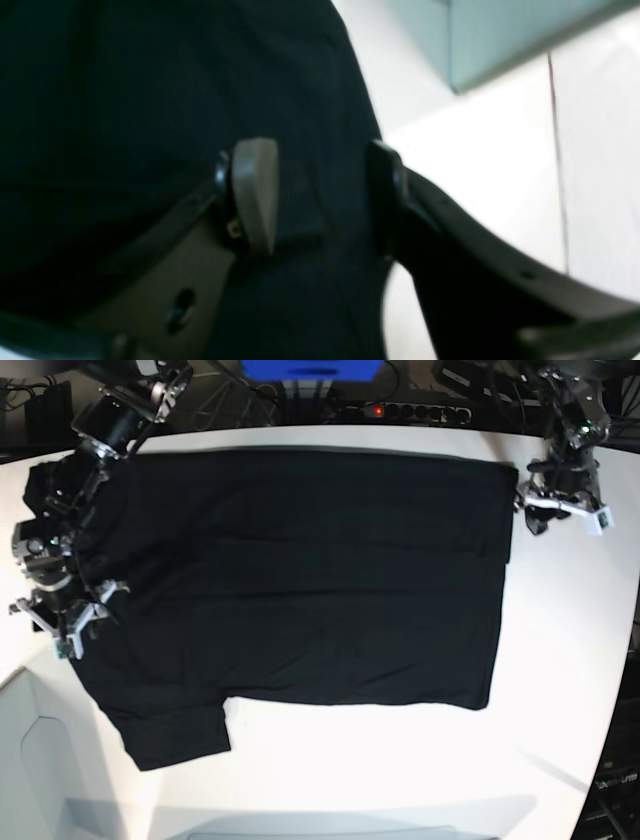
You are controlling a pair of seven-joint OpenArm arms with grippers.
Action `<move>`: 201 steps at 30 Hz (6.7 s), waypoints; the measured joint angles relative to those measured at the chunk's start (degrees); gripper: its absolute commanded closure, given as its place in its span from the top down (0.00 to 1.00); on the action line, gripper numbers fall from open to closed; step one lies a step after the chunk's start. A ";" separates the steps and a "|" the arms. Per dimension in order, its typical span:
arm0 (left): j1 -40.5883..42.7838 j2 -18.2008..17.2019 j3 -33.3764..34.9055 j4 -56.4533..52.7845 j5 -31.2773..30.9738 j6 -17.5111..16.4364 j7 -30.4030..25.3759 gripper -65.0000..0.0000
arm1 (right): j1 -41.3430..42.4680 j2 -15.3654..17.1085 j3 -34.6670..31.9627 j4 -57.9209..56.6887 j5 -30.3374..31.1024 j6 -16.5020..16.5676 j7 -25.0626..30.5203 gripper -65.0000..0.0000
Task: Fold the T-shirt properly
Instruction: 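Grasp the shirt's side edges with both grippers, then lift the side edges and fold them toward the hem, then regrip the folded edge with both grippers and pull it toward the robot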
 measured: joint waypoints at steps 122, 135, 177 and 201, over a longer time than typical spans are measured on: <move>-42.77 -4.92 27.74 -40.19 17.11 0.31 -17.11 0.00 | 21.73 11.87 -5.64 -57.22 -0.02 -24.57 48.70 0.00; -27.87 -3.61 21.55 -21.51 16.85 0.35 -13.11 0.00 | -1.81 6.67 -5.81 -27.17 8.00 -24.11 48.70 0.00; -11.28 7.50 10.73 -2.01 16.98 0.17 -3.78 0.37 | -5.01 4.17 -3.15 1.25 9.97 -14.58 6.01 0.50; -15.26 8.04 4.24 -2.82 17.07 0.17 -3.74 0.37 | -5.07 2.21 -6.01 1.25 9.94 -14.58 6.01 0.50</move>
